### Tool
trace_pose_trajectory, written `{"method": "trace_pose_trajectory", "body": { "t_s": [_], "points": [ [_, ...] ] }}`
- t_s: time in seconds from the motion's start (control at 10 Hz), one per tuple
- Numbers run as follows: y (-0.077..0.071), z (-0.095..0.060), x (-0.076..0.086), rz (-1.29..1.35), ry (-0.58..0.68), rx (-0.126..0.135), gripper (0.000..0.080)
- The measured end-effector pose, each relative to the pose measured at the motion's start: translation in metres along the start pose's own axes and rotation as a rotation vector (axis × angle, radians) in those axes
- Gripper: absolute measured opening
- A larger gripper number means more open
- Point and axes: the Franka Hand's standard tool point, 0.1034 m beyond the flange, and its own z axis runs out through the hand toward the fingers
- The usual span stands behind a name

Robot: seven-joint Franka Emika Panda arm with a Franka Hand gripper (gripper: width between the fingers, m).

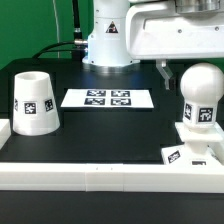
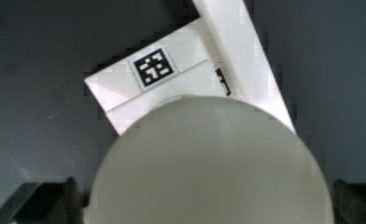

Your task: Assemble lamp

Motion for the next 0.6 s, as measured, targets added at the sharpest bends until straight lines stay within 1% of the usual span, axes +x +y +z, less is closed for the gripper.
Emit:
{"method": "trace_pose_trajectory", "body": {
  "t_s": [0.2,0.3,0.4,0.6],
  "points": [
    [-0.0004,0.0000,-0.0002,-0.141,0.003,-0.004,0.0699],
    [-0.0038,-0.0005,-0.0007,-0.281,0.025,-0.029,0.0699],
    [-0.0066,0.0001,-0.0032,-0.407,0.030,-0.047,0.0699],
    [-0.0068,-0.0001,-0.0033,-0.610,0.026,-0.051,0.0699]
  ]
}}
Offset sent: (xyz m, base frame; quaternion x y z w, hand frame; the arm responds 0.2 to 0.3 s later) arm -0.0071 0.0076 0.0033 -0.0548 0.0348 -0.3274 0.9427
